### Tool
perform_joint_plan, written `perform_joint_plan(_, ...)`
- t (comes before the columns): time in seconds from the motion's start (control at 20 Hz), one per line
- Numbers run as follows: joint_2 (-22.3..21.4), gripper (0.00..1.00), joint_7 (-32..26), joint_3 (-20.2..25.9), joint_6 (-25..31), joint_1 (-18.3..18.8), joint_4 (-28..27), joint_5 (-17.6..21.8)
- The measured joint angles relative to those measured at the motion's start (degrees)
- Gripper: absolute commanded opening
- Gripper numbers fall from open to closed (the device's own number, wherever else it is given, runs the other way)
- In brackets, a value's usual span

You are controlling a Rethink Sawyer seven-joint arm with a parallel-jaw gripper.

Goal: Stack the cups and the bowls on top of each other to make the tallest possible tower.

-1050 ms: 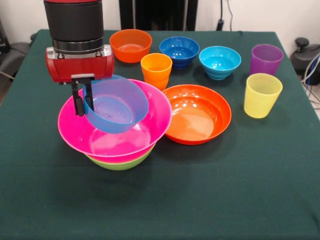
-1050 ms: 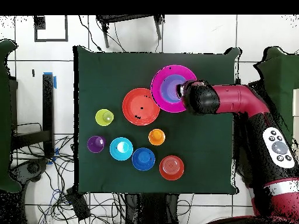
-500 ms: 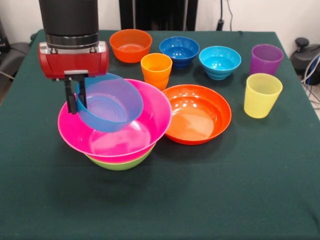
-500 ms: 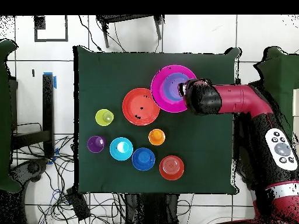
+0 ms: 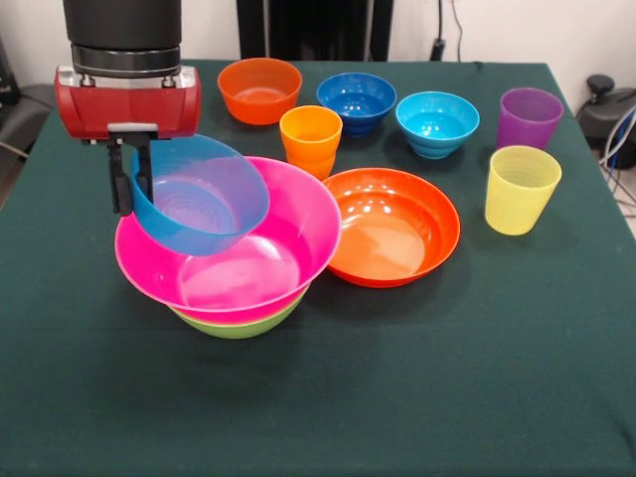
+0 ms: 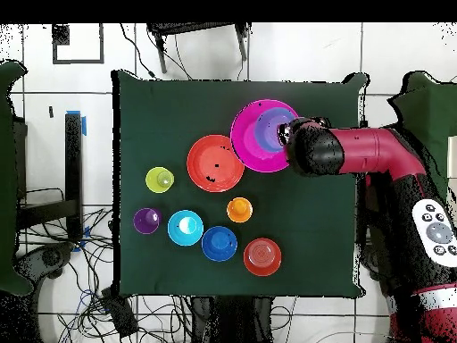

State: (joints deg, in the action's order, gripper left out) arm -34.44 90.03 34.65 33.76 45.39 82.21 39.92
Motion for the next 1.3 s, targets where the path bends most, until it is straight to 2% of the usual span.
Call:
perform_joint_plan(0.7,-1.3,0.0,0.0,-1.1,-1.2,-0.9,0.0,0.2)
perform_joint_plan(1.3,-1.2,0.0,0.0,-5.0,-3.9,-4.3,0.0,1.3)
